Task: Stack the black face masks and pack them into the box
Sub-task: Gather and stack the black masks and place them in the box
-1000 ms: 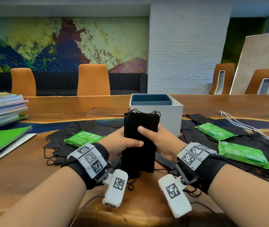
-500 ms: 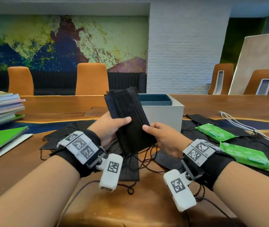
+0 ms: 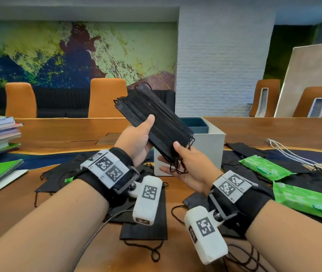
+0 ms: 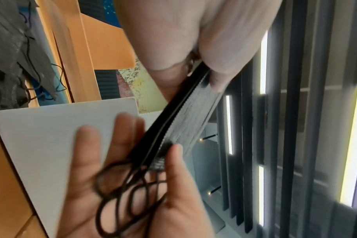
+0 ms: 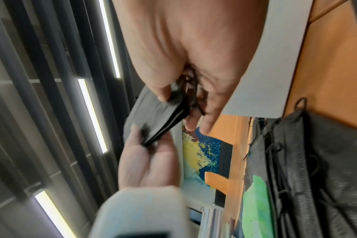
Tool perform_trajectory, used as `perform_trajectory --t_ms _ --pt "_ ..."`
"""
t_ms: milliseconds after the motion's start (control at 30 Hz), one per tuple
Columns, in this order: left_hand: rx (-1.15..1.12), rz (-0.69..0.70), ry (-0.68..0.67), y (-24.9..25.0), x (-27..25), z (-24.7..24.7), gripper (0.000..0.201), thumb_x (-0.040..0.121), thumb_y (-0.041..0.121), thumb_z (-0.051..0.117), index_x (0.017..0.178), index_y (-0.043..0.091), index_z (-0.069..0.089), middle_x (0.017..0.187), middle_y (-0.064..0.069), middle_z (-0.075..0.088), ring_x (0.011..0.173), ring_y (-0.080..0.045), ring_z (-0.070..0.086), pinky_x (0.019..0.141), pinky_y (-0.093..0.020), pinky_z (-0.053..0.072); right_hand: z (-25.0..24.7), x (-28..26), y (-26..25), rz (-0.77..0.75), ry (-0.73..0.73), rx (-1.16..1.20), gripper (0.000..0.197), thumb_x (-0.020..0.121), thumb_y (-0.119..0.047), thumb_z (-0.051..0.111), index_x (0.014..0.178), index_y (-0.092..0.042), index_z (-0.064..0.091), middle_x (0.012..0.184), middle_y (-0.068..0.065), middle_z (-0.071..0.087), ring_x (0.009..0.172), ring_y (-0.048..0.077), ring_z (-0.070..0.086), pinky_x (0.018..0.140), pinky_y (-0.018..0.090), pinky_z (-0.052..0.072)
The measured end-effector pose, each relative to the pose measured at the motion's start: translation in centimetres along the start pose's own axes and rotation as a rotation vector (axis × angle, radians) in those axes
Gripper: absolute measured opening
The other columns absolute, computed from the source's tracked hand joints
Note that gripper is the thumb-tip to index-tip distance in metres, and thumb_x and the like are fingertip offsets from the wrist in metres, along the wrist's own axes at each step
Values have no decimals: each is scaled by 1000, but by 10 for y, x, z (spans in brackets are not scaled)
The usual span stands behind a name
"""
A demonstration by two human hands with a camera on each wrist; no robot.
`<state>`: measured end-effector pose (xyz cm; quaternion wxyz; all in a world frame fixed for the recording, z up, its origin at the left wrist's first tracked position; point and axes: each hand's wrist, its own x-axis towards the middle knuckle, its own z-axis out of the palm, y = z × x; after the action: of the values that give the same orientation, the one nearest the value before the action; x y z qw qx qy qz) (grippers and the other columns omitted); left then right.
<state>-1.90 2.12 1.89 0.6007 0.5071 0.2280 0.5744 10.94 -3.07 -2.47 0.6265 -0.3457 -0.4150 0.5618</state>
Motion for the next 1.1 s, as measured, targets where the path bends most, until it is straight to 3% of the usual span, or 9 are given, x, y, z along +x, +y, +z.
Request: perform_trajectory --t_ms 133,333,467,567,733,833,933,1033,1100 --pt "133 21 4 -1 3 9 22 96 20 53 114 7 58 104 -6 69 94 -19 67 75 -28 58 1 6 -16 -78 202 -55 20 102 -18 43 121 -19 49 95 6 67 73 15 69 57 24 57" --pt "194 -4 0 20 12 5 16 95 14 55 111 14 54 102 -6 67 77 -16 69 58 -23 58 -17 17 -63 -134 377 -81 15 101 -15 43 110 -15 55 94 6 61 74 16 61 48 19 49" --pt "364 -21 -38 27 30 7 14 96 18 55 110 19 54 111 -7 66 96 -21 67 85 -37 57 -30 38 -90 -149 419 -115 12 100 -11 46 92 -13 56 90 6 60 71 14 58 42 15 46" --pt "532 -26 -45 27 47 11 18 98 35 47 110 23 55 117 -4 62 112 -21 57 98 -41 48 -40 59 -111 -171 448 -139 15 100 -9 46 86 -10 53 86 7 59 68 14 57 38 14 44" --pt "589 -181 -17 17 79 12 53 100 48 29 141 15 41 144 -7 45 132 -25 40 111 -45 31 -56 99 -139 -160 498 -137 18 100 -4 43 83 -5 50 82 13 58 65 16 55 35 13 43" --pt "642 -282 -17 3 93 6 49 102 40 34 139 10 39 140 -10 46 128 -29 42 104 -45 35 -63 129 -151 -127 513 -158 18 100 -5 42 83 -4 48 83 15 57 62 16 53 33 14 41" --pt "558 -506 -82 -10 104 -4 40 100 28 43 138 12 39 130 -8 49 114 -27 49 90 -48 48 -69 161 -157 -74 509 -188 22 101 -6 38 81 -3 45 78 15 57 59 15 52 32 14 40" --pt "499 -596 -116 -20 112 -17 36 99 18 45 135 17 43 132 -15 46 114 -34 52 90 -62 47 -77 189 -155 35 486 -193 28 103 -8 33 78 0 44 61 17 62 37 16 54 29 15 39" --pt "494 -609 -151 -26 117 -25 36 99 14 41 135 16 40 132 -18 43 118 -40 48 90 -67 44 -85 207 -154 67 500 -193 28 103 -7 30 80 2 44 68 18 61 25 16 51 28 16 38"
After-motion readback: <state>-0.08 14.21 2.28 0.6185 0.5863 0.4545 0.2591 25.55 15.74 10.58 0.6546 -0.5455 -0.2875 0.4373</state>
